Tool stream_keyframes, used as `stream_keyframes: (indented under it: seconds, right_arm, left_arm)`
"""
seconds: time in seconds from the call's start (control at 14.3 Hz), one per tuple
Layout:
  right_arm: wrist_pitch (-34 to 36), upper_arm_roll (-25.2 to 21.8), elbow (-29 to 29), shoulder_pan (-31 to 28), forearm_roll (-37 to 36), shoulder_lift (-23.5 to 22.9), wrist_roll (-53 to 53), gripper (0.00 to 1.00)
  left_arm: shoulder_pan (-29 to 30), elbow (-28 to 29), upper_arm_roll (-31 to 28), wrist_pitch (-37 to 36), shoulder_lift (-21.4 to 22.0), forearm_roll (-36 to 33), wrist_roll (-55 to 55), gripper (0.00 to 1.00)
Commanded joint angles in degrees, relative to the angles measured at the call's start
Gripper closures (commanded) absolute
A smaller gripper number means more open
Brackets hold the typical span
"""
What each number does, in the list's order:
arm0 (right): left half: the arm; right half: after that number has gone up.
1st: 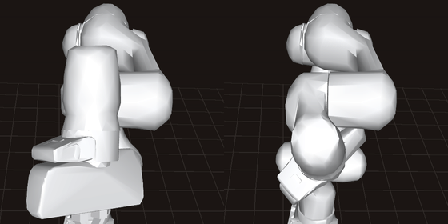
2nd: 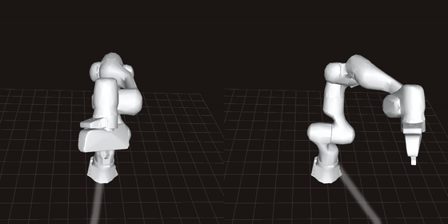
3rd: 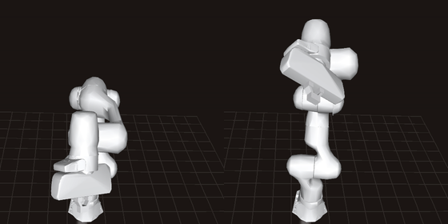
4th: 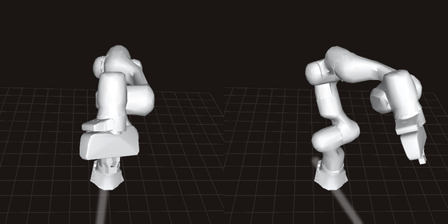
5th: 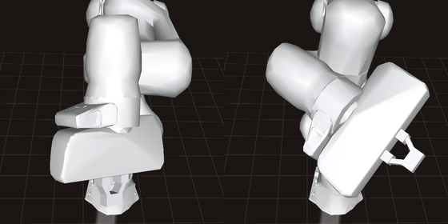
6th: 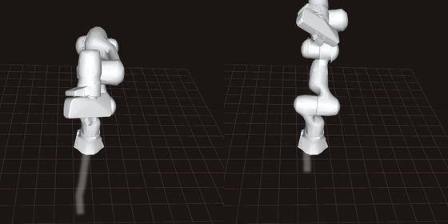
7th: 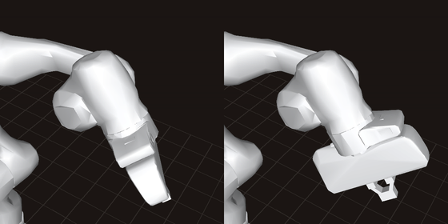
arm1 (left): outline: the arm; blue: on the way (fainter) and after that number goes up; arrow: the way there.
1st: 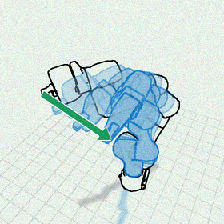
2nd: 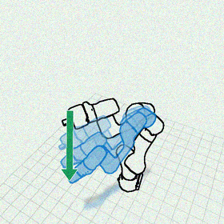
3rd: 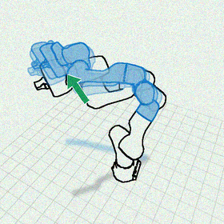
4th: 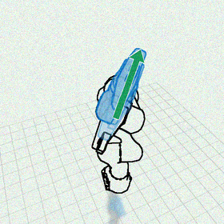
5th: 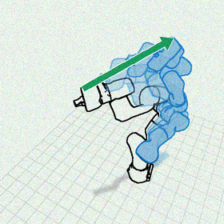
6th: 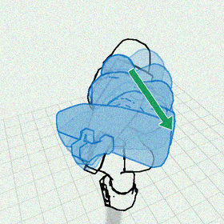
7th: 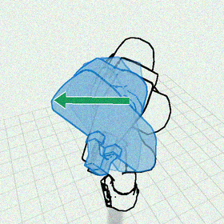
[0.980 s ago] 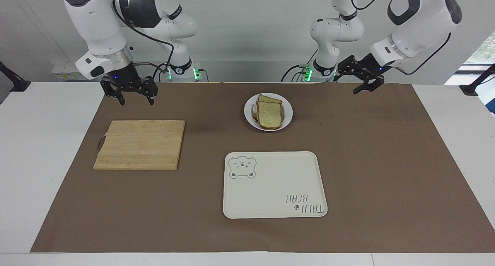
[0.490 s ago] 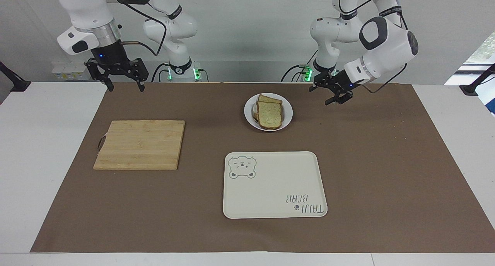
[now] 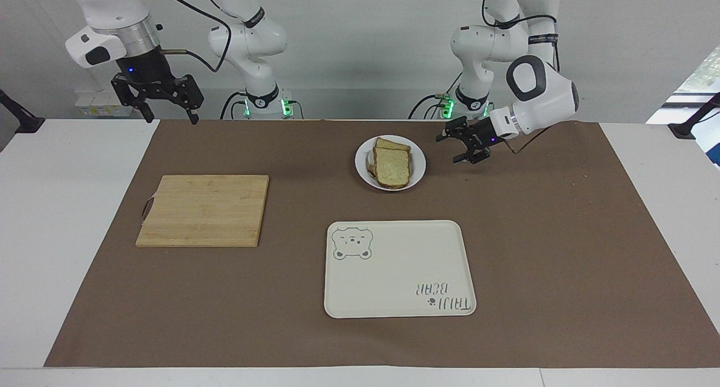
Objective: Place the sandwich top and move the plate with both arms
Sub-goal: 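Bring the left gripper to the plate rim nearest it and grip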
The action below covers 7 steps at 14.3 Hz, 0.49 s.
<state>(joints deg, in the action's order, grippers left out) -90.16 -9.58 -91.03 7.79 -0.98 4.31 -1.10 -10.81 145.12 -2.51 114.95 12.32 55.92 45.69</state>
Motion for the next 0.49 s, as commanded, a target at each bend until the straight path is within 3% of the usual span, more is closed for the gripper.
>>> stream_keyframes:
  seconds: [0.0,0.14,0.28,0.42]
  right_arm:
    - [0.08,0.44,-1.52,-0.67,-0.16,1.31,3.46,0.0]
    - [0.16,0.44,-1.61,-0.67,-0.16,1.4,3.65,0.0]
    - [0.34,0.44,-1.44,-0.58,-0.25,1.31,3.65,0.0]
    - [0.43,0.44,-1.26,-0.67,-0.25,1.14,3.82,0.0]
  left_arm:
    - [-2.1,3.23,-0.65,3.34,-2.47,7.69,7.2,0.03]
    - [-5.25,3.59,-0.65,8.07,-4.76,10.25,7.57,0.06]
    - [-5.88,3.68,-0.65,8.98,-7.21,15.06,9.92,0.15]
    - [-5.8,3.76,-0.65,8.89,-11.6,18.68,16.16,0.16]
